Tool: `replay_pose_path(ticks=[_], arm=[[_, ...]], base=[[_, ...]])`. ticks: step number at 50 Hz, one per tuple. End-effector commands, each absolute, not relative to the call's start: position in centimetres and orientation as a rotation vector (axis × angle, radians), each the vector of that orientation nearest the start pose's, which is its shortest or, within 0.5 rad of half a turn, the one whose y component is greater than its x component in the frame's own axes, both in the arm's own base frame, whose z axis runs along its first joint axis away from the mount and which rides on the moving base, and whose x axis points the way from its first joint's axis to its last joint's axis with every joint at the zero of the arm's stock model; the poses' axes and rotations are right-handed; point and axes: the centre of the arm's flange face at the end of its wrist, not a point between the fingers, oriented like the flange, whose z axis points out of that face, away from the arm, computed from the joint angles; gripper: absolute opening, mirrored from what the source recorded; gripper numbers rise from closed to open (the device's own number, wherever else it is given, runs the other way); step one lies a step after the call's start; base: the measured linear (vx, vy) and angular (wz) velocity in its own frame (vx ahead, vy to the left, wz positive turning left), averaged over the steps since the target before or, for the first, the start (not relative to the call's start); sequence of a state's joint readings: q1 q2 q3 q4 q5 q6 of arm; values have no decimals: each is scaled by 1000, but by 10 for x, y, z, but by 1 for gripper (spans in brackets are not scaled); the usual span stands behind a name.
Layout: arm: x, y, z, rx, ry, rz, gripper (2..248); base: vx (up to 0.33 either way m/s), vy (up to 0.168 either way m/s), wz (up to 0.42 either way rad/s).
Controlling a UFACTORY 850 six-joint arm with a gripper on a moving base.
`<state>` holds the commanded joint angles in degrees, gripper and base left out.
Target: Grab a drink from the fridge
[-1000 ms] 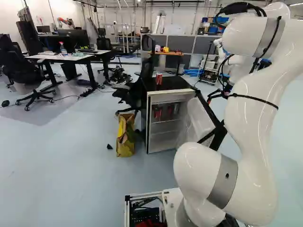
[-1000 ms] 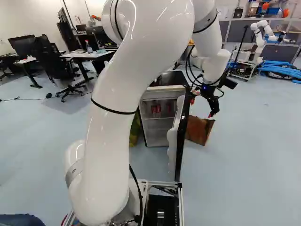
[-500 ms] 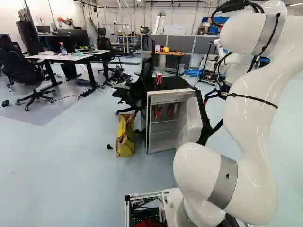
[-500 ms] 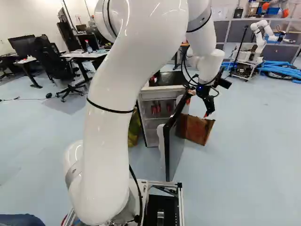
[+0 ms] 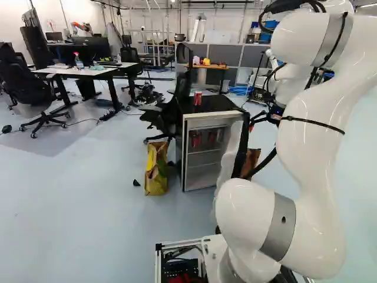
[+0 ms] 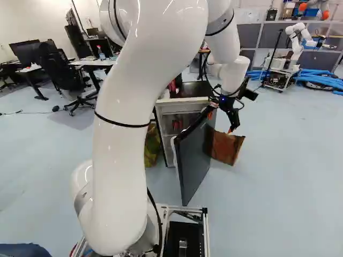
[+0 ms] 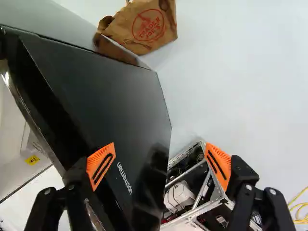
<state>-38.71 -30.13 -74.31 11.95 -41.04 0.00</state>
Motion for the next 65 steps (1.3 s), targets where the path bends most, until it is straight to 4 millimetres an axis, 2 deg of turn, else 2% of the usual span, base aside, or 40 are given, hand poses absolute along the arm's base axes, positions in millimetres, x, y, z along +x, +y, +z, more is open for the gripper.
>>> replay_pose_path(ticks=[65], arm=[[489,-303,411,-2815,1077,-94,247]], base=[[0,0,0]])
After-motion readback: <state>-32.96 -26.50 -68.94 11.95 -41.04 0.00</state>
